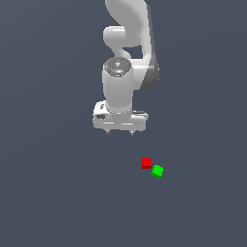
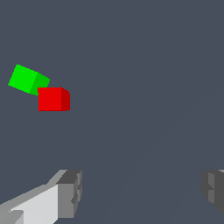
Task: Stack the red cube on top of the green cube.
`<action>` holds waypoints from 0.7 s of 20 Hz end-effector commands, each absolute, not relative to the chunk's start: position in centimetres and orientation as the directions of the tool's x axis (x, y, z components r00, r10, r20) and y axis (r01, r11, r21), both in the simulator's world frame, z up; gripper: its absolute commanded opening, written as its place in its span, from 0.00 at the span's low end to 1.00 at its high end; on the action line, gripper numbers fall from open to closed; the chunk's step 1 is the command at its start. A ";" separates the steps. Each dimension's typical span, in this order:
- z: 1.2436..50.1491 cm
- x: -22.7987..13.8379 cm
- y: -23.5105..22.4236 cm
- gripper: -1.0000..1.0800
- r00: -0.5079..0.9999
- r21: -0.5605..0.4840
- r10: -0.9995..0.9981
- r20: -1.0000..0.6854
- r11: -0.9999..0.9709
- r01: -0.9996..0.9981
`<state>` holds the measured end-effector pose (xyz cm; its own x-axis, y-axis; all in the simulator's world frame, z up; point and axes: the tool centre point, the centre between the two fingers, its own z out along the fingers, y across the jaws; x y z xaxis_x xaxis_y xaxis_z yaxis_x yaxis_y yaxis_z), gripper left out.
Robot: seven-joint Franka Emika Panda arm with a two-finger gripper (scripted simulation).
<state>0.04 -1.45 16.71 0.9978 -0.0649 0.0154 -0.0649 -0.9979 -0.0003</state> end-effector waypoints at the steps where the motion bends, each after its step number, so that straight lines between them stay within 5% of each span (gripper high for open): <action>1: 16.7 0.0 -1.5 0.96 0.998 0.000 -0.065 0.015 -0.998 -0.065; 14: 13.8 2.3 2.2 0.96 0.998 -0.001 -0.054 0.011 -0.999 -0.054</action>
<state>1.89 1.45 14.40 0.9983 -0.0570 0.0122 -0.0570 -0.9984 -0.0008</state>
